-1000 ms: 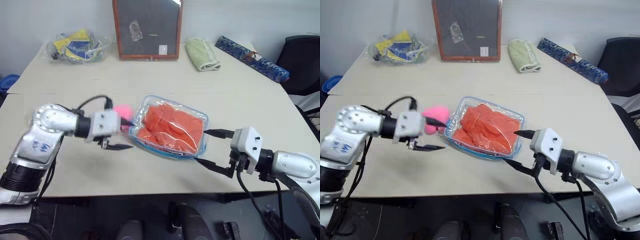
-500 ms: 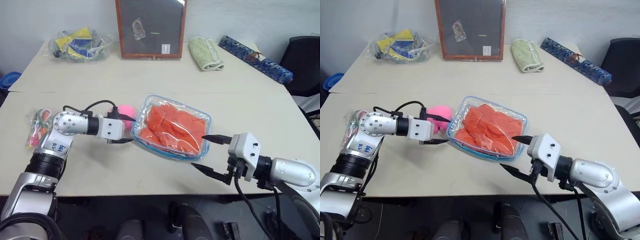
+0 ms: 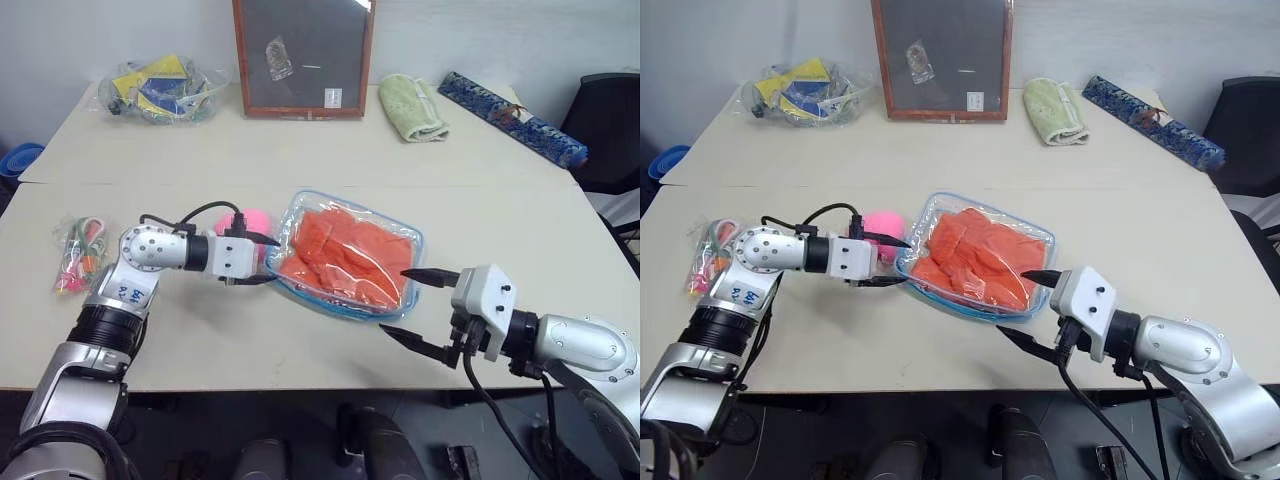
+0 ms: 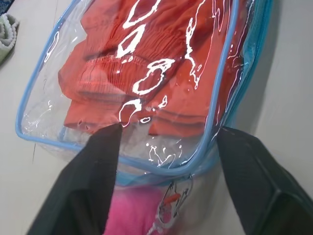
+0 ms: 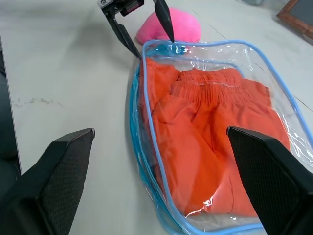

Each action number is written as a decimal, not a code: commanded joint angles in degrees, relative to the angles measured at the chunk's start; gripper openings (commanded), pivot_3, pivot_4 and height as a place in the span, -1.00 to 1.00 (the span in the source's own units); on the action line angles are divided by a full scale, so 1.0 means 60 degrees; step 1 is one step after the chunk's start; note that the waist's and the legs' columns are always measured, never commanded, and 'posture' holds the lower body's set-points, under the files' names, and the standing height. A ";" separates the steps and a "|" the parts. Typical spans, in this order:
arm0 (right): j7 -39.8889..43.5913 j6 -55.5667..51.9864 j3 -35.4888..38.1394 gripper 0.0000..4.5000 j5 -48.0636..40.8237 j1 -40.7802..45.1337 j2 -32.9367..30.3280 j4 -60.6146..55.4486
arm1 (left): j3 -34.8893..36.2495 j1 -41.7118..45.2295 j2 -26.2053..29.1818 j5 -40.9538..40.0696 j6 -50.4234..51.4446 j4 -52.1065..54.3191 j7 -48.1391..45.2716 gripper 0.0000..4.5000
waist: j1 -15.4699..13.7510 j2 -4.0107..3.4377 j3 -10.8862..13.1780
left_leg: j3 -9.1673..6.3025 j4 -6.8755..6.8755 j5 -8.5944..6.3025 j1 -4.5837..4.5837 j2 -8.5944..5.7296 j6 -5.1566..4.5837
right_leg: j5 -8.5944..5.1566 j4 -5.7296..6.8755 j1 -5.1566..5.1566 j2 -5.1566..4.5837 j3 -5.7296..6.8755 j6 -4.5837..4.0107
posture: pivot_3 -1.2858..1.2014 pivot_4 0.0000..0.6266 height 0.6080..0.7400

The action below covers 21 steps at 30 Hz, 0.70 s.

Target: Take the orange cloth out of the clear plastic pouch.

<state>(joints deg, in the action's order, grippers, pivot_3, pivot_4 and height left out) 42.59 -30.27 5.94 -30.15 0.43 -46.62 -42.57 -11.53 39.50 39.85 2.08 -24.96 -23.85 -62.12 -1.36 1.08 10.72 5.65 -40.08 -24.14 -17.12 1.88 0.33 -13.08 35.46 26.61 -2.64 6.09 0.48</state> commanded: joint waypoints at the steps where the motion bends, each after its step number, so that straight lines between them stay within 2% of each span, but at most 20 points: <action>1: -0.0077 0.0129 0.0056 1.00 0.0118 0.0079 0.0030 -0.0186 | 0.0250 0.0187 -0.0045 -0.0303 0.0223 0.0048 0.0005 -0.23 | 0.0002 0.0000 0.0000 | 0.0000 0.0000 0.0000 0.0000 0.0000 0.0000 | 0.0000 0.0000 0.0000 0.0000 0.0000 0.0000 | 0.03 -0.52 1.00; 6: -0.0088 0.0140 0.0129 1.00 0.0182 0.0084 0.0043 -0.0125 | 0.0291 0.0036 -0.0133 -0.1017 0.1544 0.0539 -0.0649 -0.92 | 0.0002 0.0000 0.0000 | 0.0000 0.0000 0.0000 0.0000 0.0000 0.0000 | 0.0000 0.0000 0.0000 0.0000 0.0000 0.0000 | 0.03 -0.52 1.00; 7: -0.0082 0.0139 0.0138 1.00 0.0188 0.0084 0.0045 -0.0121 | 0.0317 -0.0035 -0.0125 -0.1265 0.2038 0.0780 -0.0825 -0.99 | 0.0003 0.0000 0.0000 | 0.0000 0.0000 0.0000 -0.0001 0.0000 0.0000 | 0.0000 -0.0001 0.0000 0.0000 0.0000 0.0000 | 0.03 -0.52 1.00; 11: -0.0085 0.0115 0.0160 1.00 0.0204 0.0078 0.0045 -0.0133 | 0.0491 -0.0238 -0.0187 -0.2185 0.4283 0.1708 -0.1109 -0.99 | 0.0010 0.0000 0.0000 | -0.0001 0.0000 0.0000 0.0000 -0.0001 0.0000 | 0.0000 0.0001 0.0000 0.0003 -0.0001 0.0000 | 0.03 -0.52 1.00; 16: -0.0163 -0.0095 0.0128 1.00 -0.0105 0.0038 0.0179 -0.0314 | 0.0571 -0.0530 -0.0676 -0.2837 0.6961 0.2968 -0.0454 -0.99 | 0.0002 0.0000 0.0000 | -0.0002 -0.0003 0.0001 0.0000 -0.0002 0.0002 | 0.0000 0.0002 -0.0003 0.0003 -0.0007 0.0000 | 0.03 -0.52 1.00; 19: -0.0310 -0.0247 -0.0066 0.73 -0.0164 -0.0063 0.0319 -0.0454 | 0.0550 -0.0740 -0.1119 -0.3134 0.8387 0.3861 0.0225 -1.00 | -0.0004 0.0000 0.0000 | -0.0006 -0.0002 0.0001 0.0000 0.0001 0.0001 | 0.0000 0.0000 -0.0005 -0.0001 -0.0011 0.0001 | 0.03 -0.52 1.00; 21: -0.0503 -0.0150 -0.0351 0.44 0.0235 -0.0090 0.0422 -0.0357 | 0.0397 -0.0905 -0.1364 -0.2928 0.8648 0.4295 0.0666 -1.00 | -0.0005 0.0001 0.0000 | -0.0016 -0.0006 0.0002 -0.0002 0.0001 0.0002 | 0.0000 0.0001 -0.0006 0.0001 -0.0011 0.0002 | 0.03 -0.52 1.00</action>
<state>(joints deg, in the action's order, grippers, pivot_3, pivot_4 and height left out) 40.80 -31.59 4.68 -30.10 0.12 -44.57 -42.77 -9.37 34.43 32.19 -15.12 25.27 -2.27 -60.50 -1.39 1.09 10.72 5.56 -40.12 -24.13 -17.13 1.89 0.35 -13.08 35.48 26.57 -2.64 6.01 0.49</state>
